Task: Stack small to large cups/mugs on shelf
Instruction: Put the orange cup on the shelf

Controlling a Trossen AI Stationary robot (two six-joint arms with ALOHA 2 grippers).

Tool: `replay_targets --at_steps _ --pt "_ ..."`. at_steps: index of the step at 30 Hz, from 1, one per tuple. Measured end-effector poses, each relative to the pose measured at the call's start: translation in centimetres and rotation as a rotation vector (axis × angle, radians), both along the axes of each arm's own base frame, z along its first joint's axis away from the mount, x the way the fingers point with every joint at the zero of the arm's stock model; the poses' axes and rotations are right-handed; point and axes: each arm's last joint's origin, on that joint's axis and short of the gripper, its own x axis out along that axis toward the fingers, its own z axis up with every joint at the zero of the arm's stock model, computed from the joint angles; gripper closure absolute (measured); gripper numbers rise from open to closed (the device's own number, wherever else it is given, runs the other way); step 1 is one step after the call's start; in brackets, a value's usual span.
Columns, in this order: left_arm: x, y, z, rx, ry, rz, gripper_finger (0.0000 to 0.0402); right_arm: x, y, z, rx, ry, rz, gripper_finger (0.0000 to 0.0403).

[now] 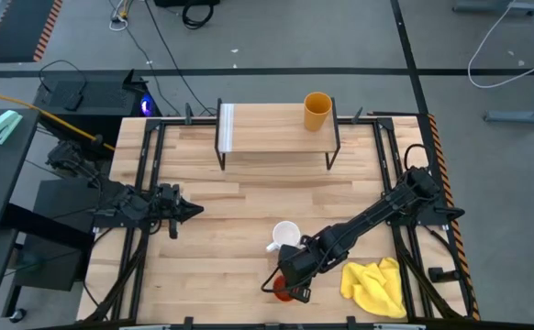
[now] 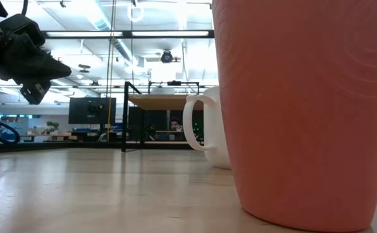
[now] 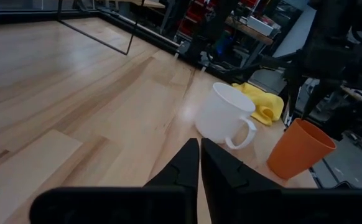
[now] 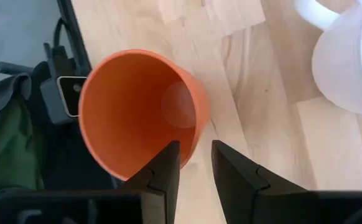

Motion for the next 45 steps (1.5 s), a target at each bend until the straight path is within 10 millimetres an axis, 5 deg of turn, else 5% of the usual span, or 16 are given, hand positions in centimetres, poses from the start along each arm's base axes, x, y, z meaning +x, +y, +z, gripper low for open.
replay_targets --at_steps 18,31,45 --pt "0.0 0.0 0.0 -0.002 -0.002 0.000 0.0382 0.6 0.5 -1.8 -0.007 0.032 -0.013 0.0307" --pt "0.0 0.0 0.0 -0.003 -0.002 0.000 0.0382 0.4 0.4 -2.0 -0.017 0.054 -0.029 0.0393" --pt "0.0 0.0 0.0 -0.003 -0.003 0.000 0.0382 -0.2 -0.1 -0.8 -0.085 0.038 -0.008 0.0394"
